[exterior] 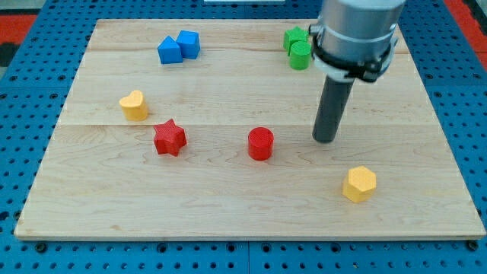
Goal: Move the red circle above the yellow hexagon
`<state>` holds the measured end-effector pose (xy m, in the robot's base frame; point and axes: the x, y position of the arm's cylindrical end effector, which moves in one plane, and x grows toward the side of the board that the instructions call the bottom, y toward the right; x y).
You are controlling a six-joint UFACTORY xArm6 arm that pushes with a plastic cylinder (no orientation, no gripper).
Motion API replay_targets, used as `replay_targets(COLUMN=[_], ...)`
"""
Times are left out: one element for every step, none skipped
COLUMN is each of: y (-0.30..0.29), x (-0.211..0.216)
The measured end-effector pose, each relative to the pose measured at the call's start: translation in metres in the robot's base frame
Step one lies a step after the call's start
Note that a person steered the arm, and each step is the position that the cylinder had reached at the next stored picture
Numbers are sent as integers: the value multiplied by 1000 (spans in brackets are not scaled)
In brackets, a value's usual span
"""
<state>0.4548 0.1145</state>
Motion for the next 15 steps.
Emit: replay_targets(y=[-53,-122,-126,-87,-107,-49,-47,-24,7,-17,-60,-72,-66,-74,-87], x=[-23,-38,7,42,67,74,60,41,54,46,24,24,-39,-55,-56])
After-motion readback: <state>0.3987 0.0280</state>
